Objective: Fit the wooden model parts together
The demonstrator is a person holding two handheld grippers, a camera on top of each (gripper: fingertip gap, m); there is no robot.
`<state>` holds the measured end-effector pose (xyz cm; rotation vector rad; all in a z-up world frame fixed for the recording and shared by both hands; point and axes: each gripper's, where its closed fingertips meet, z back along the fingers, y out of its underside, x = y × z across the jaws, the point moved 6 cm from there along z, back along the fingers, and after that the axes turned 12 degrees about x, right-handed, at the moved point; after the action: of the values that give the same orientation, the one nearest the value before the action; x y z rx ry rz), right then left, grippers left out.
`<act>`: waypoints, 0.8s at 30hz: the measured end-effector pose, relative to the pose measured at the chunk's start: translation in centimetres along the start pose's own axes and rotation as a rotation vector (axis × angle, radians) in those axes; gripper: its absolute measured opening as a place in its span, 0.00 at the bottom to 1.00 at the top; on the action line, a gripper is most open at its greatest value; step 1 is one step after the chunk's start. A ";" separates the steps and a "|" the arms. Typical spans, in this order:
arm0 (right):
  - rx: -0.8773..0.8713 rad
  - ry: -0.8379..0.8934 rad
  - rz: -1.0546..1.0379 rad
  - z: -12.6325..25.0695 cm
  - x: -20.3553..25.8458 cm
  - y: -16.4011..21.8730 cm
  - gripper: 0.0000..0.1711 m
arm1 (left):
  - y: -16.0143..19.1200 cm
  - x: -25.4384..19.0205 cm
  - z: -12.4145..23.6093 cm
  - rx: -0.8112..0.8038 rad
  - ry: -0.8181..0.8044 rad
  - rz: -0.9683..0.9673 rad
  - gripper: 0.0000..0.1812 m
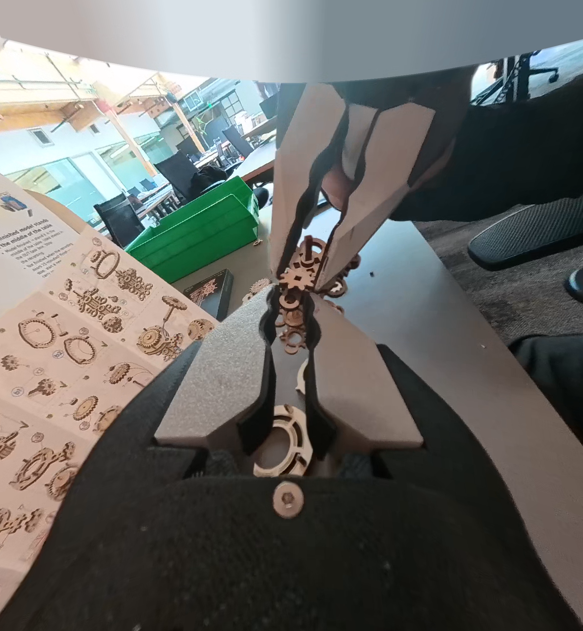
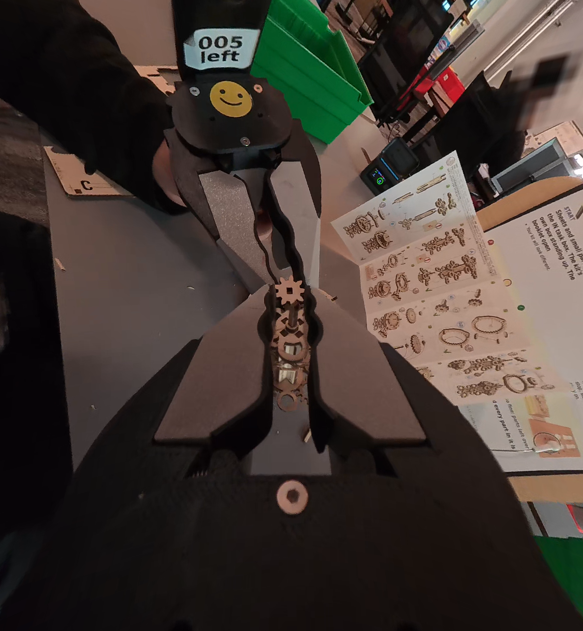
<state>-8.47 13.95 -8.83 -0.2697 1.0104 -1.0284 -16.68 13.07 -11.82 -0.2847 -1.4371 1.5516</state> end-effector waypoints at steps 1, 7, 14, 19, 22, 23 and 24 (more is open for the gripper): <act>0.002 0.004 0.006 0.1 0.0 0.0 0.07 | -0.1 0.0 0.0 -0.006 0.003 0.007 0.06; 0.089 0.024 0.069 -0.1 0.1 0.2 0.07 | 0.3 0.1 -0.2 0.053 -0.016 -0.017 0.05; 0.144 0.030 0.055 -0.4 0.3 0.9 0.07 | 0.6 -0.1 -0.5 0.137 -0.013 -0.031 0.05; 0.144 0.072 0.040 -1.0 0.7 1.8 0.07 | 1.2 -0.1 -1.0 0.197 0.012 0.071 0.05; 0.176 0.107 0.079 -1.3 1.1 2.2 0.07 | 1.6 -0.1 -1.3 0.231 0.031 0.113 0.05; 0.166 0.106 0.074 -1.3 1.1 2.2 0.07 | 1.6 -0.1 -1.3 0.229 0.041 0.129 0.05; 0.157 0.093 0.059 -1.3 1.1 2.3 0.07 | 1.6 -0.1 -1.2 0.227 0.054 0.144 0.05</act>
<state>-7.98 14.58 -11.58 -0.0634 1.0098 -1.0679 -16.48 14.05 -13.55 -0.2965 -1.2067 1.7929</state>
